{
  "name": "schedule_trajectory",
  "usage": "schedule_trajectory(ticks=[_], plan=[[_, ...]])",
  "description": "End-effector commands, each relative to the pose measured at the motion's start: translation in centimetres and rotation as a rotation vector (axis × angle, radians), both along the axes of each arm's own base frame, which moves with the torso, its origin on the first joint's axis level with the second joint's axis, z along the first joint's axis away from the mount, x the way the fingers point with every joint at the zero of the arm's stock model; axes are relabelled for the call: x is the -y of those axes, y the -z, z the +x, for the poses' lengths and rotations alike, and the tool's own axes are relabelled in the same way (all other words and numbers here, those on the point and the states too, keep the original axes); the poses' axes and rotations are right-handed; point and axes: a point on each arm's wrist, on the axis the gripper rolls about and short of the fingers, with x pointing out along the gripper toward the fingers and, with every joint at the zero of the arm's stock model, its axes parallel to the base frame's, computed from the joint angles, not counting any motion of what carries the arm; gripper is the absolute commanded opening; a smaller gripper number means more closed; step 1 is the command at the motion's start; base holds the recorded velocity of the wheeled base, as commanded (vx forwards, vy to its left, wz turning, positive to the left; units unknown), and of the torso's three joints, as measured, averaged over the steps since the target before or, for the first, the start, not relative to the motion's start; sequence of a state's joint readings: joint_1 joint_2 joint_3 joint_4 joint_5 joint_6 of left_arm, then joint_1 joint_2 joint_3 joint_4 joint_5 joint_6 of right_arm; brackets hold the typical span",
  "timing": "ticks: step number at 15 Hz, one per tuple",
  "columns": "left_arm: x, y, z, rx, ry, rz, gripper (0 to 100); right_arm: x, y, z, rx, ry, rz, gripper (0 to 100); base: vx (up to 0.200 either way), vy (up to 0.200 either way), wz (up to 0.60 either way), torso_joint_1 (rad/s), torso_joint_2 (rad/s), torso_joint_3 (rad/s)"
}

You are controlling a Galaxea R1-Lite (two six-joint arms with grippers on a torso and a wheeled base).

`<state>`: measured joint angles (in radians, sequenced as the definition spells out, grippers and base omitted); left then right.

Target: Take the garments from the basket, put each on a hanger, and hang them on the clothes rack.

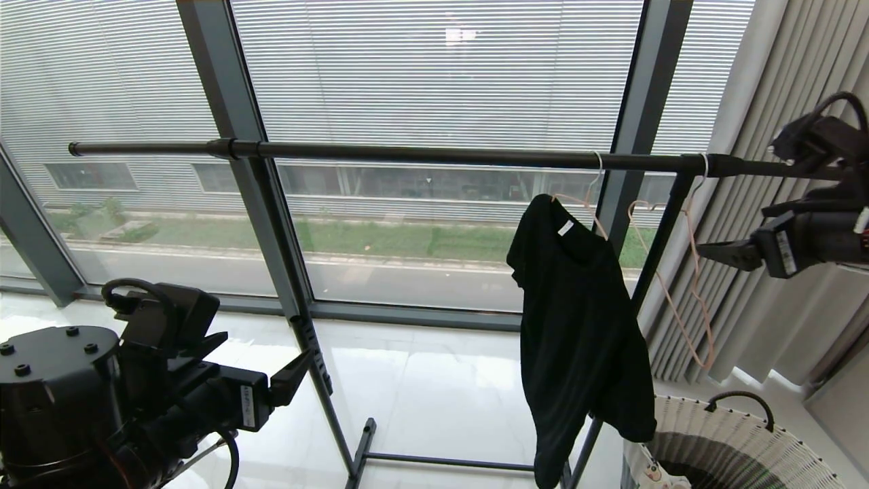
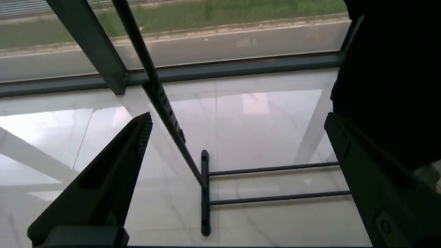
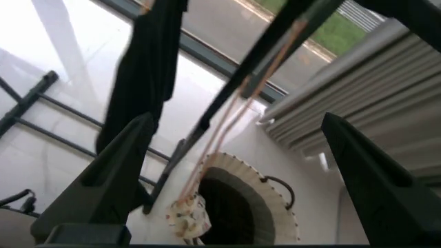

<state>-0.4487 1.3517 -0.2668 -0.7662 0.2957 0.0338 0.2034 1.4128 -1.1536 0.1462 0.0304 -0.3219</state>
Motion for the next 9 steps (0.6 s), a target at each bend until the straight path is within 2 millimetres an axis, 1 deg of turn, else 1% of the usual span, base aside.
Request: schedule_trajectory(ticks=[1, 2, 4, 5, 6, 9], plan=[[-0.3, 0.0, -0.6, 0.010, -0.003, -0.004, 100, 2.9, -0.4, -3.1, 0.043, 0.087, -0.034, 100, 0.000, 0.000, 0.00, 0.000, 0.00, 0.000], [-0.5, 0.2, -0.9, 0.006, -0.020, 0.000, 100, 3.4, 0.2, -4.0, 0.039, 0.088, -0.030, 100, 0.000, 0.000, 0.00, 0.000, 0.00, 0.000], [-0.7, 0.4, -1.3, 0.004, -0.039, 0.007, 100, 3.5, 1.2, -5.2, 0.051, 0.060, -0.017, 100, 0.000, 0.000, 0.00, 0.000, 0.00, 0.000], [-0.8, 0.4, -1.4, 0.005, -0.042, 0.007, 100, 3.5, 1.4, -5.4, 0.058, 0.061, -0.016, 100, 0.000, 0.000, 0.00, 0.000, 0.00, 0.000], [-0.9, 0.4, -1.6, 0.006, -0.045, 0.007, 100, 3.6, 2.3, -6.0, 0.075, 0.063, -0.016, 100, 0.000, 0.000, 0.00, 0.000, 0.00, 0.000], [-1.4, 0.5, -1.5, 0.006, -0.073, 0.010, 100, 3.8, 3.5, -6.5, 0.110, 0.081, -0.012, 100, 0.000, 0.000, 0.00, 0.000, 0.00, 0.000]])
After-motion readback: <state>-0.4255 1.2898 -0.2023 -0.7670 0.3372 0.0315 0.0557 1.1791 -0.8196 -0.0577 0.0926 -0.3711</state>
